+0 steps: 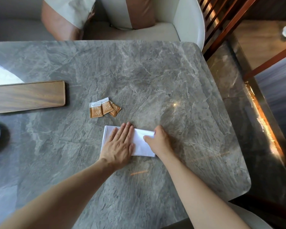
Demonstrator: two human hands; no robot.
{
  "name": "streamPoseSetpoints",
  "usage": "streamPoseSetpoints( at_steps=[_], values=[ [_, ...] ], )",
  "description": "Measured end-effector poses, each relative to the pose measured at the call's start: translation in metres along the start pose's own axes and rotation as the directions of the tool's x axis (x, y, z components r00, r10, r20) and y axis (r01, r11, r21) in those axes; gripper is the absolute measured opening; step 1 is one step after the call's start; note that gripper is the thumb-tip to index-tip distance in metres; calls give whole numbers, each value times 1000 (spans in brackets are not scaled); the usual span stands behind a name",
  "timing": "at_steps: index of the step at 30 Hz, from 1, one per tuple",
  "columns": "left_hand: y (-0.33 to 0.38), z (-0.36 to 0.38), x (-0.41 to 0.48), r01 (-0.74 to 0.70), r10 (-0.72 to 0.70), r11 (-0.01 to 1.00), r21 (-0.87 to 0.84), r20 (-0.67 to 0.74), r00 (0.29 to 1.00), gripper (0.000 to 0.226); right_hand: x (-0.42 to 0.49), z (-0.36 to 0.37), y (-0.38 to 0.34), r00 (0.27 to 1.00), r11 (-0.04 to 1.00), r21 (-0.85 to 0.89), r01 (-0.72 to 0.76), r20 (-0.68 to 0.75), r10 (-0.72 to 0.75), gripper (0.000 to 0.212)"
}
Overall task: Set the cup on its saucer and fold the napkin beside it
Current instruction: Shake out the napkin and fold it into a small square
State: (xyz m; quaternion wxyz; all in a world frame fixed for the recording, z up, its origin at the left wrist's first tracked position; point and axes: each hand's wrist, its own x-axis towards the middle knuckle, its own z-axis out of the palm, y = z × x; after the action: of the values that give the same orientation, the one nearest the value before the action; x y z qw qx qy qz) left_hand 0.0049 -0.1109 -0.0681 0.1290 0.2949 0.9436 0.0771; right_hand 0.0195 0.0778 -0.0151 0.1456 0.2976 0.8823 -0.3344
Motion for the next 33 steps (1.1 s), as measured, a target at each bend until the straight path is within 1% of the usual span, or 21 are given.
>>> streamPoseSetpoints(
  at_steps=[2,4,5,7,9,11,12,14,15,17,19,21,23,24,25,27,28,31,32,33],
  values=[
    [6,2,-4,65,-65,997,-36,0,998,68,-10,3,6,996,990,111,-89,25,87,32],
    [15,8,-12,149,-149,987,-61,-2,989,68,-20,6,13,995,988,128,-91,61,84,24],
    [20,10,-16,185,-186,981,-65,-4,983,68,-25,6,14,997,990,121,-67,55,61,28],
    [25,13,-19,230,-232,970,-76,-15,973,68,-33,5,13,999,998,53,35,-11,-34,31],
    [26,12,-19,240,-243,966,-92,-17,970,68,-38,6,7,987,988,-39,150,-53,-152,22],
    [24,9,-20,222,-226,966,-130,-21,974,68,-43,8,-2,973,971,-114,209,-80,-218,19],
    [22,6,-22,199,-209,965,-173,-39,977,68,-47,9,-6,965,964,-144,226,-99,-241,19],
    [17,-3,-27,136,-185,931,-339,-114,976,67,-55,13,-14,942,946,-177,273,-150,-300,17],
    [13,-8,-31,114,-203,895,-431,-167,965,64,-60,15,-19,931,938,-184,293,-166,-324,18],
    [4,-17,-41,120,-315,823,-556,-270,910,55,-70,23,-30,906,920,-165,356,-179,-383,30],
    [-5,-28,-48,154,-433,735,-660,-283,856,46,-80,36,-41,867,871,-179,458,-130,-482,45],
    [-11,-39,-51,167,-514,609,-776,-225,828,43,-88,48,-51,817,804,-258,536,-81,-570,46],
    [-16,-47,-50,223,-575,416,-882,-65,816,51,-93,59,-57,808,779,-306,547,-49,-587,47],
    [-19,-49,-49,261,-590,347,-901,6,807,56,-95,66,-60,809,772,-324,546,-33,-586,49],
    [-22,-50,-48,293,-601,324,-899,44,798,57,-96,71,-62,805,758,-353,549,-23,-593,48],
    [-26,-50,-46,339,-617,367,-866,47,786,53,-99,80,-64,789,726,-391,565,-1,-614,45],
    [-26,-51,-44,356,-625,393,-848,38,780,51,-99,84,-64,783,722,-379,579,12,-622,45],
    [-31,-46,-40,384,-656,474,-792,-27,755,46,-98,86,-56,773,739,-251,625,71,-630,46],
    [-33,-44,-39,395,-658,506,-766,-46,752,44,-98,84,-52,759,732,-223,643,58,-649,42],
    [-34,-42,-38,406,-653,538,-738,-61,755,43,-95,82,-48,739,720,-214,661,15,-674,35]
  ],
)
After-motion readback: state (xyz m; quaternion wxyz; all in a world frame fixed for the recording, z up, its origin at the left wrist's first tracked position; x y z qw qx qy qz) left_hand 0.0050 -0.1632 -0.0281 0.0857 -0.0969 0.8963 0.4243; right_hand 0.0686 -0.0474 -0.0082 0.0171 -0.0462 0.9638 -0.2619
